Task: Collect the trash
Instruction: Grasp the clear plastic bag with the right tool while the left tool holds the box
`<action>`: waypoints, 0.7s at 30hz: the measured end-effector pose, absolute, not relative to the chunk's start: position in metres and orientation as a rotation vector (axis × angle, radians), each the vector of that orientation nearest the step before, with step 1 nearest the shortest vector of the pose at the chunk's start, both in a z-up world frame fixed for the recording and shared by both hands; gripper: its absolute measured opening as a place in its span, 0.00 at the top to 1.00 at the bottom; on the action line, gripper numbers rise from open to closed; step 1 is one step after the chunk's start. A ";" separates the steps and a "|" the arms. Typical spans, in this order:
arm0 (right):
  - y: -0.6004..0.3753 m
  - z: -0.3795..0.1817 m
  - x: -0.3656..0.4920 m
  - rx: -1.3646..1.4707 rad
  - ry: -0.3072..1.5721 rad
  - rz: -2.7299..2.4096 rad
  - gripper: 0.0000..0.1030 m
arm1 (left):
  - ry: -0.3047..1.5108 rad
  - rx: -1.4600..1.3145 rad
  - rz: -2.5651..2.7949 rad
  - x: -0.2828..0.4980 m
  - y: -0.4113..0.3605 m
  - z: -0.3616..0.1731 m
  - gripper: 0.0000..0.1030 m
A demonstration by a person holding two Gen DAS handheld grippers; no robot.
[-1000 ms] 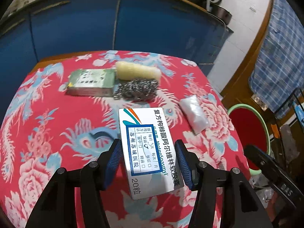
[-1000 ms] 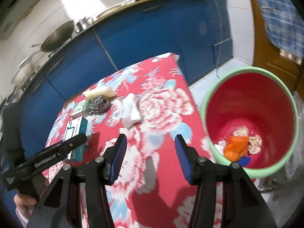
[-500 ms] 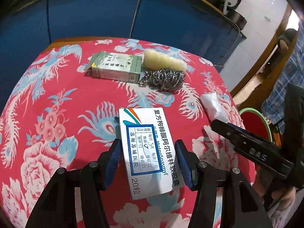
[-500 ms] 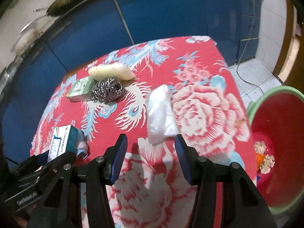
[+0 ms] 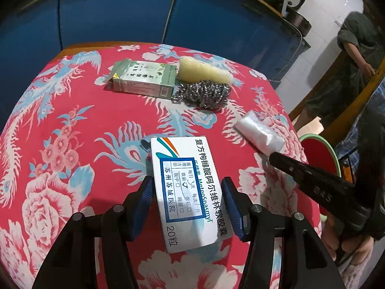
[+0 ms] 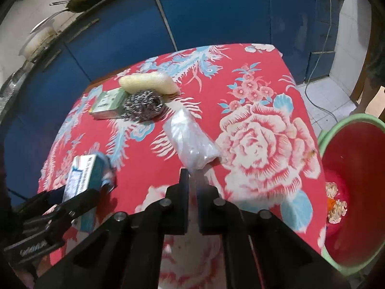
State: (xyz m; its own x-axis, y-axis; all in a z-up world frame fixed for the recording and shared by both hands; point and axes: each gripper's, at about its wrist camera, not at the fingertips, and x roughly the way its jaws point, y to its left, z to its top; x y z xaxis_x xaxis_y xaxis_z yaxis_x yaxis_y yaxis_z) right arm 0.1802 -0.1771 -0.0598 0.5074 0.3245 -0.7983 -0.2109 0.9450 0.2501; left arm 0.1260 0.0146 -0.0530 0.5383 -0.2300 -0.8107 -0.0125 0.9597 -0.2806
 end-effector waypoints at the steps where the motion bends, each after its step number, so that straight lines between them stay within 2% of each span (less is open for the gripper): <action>1: -0.179 -0.057 0.174 0.130 0.983 0.335 0.93 | 0.998 -0.263 -0.134 0.125 0.013 -0.052 0.43; 12: -0.208 -0.041 0.125 0.167 0.998 0.384 0.94 | 0.993 -0.231 -0.202 0.109 -0.010 -0.034 0.43; 21: -0.247 -0.027 0.096 0.202 0.931 0.324 0.98 | 0.996 -0.181 -0.268 0.106 -0.043 -0.023 0.43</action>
